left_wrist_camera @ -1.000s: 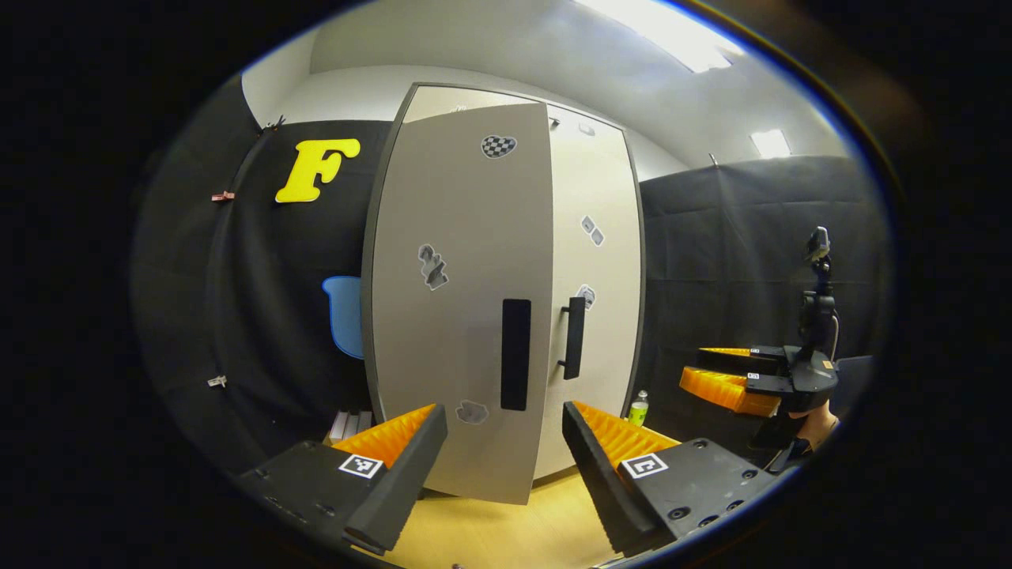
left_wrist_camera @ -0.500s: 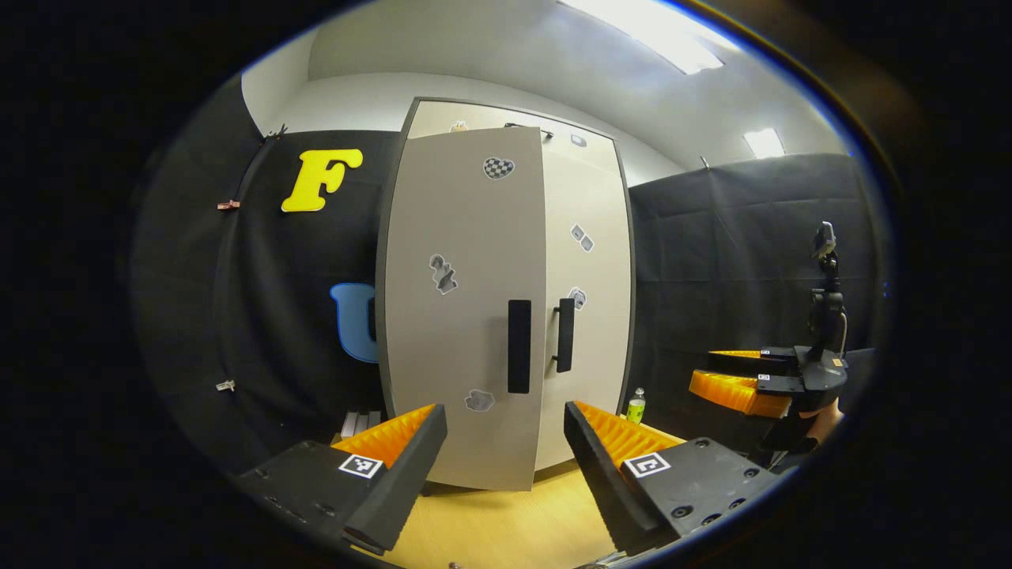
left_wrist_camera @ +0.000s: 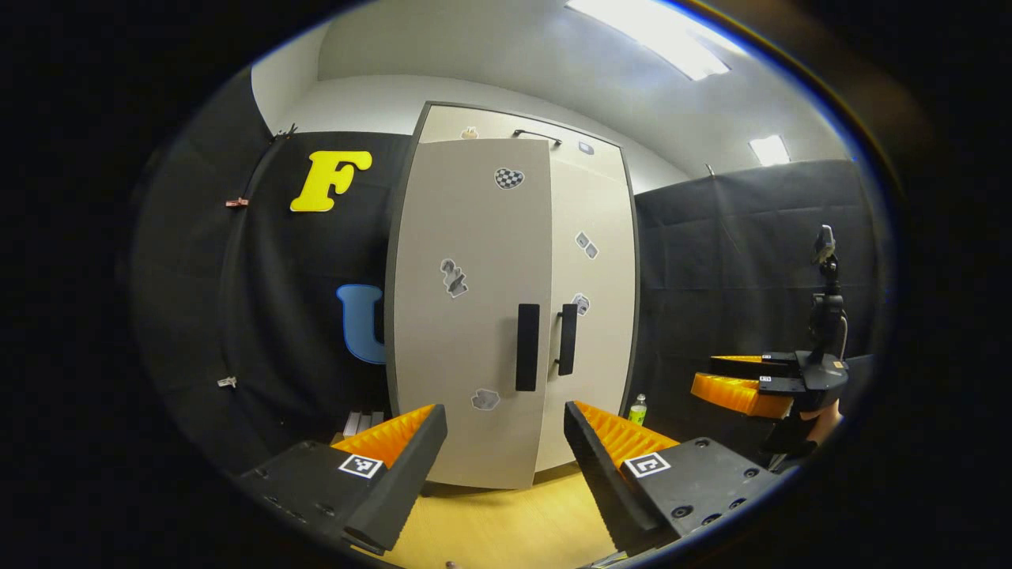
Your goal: Grab one shoe with the right hand and put it into the shoe cabinet, grab the other shoe with the left hand and put it into the shoe cabinet; then close the right door with the right hand and the left door with the left hand.
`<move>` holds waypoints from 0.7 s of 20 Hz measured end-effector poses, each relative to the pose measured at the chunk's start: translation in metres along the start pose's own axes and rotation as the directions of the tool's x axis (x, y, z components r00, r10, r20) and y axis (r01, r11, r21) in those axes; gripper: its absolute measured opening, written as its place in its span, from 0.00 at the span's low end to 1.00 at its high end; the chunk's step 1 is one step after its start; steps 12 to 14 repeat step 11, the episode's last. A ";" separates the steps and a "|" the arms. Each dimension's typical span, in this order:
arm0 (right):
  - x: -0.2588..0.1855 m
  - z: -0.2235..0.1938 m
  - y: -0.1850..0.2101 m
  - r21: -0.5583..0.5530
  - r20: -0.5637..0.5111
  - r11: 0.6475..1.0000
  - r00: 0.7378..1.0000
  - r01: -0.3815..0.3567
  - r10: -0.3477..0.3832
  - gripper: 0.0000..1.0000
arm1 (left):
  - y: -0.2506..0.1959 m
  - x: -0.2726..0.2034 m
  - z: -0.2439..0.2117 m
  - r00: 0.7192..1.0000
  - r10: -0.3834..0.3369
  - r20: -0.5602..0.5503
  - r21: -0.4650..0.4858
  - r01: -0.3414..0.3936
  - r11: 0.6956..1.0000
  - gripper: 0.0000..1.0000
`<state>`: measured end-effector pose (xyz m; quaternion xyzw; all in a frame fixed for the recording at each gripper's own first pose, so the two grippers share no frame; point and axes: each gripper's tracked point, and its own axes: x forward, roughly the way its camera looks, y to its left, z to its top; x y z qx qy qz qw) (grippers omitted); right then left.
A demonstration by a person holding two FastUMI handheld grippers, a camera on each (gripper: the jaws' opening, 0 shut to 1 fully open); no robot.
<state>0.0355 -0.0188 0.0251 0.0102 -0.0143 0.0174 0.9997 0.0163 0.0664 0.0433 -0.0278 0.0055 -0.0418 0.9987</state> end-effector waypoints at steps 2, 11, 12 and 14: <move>0.001 0.000 0.002 0.003 -0.004 1.000 1.000 -0.008 0.008 0.97 | 0.001 0.001 0.000 1.000 0.005 0.001 -0.002 -0.005 1.000 0.95; 0.001 -0.003 -0.005 0.003 -0.016 1.000 1.000 -0.004 0.004 0.98 | 0.002 0.002 -0.002 0.999 0.033 -0.008 0.018 -0.033 0.999 0.95; 0.001 -0.003 -0.005 0.003 -0.016 1.000 1.000 -0.004 0.004 0.98 | 0.002 0.002 -0.002 0.999 0.033 -0.008 0.018 -0.033 0.999 0.95; 0.001 -0.003 -0.005 0.003 -0.016 1.000 1.000 -0.004 0.004 0.98 | 0.002 0.002 -0.002 0.999 0.033 -0.008 0.018 -0.033 0.999 0.95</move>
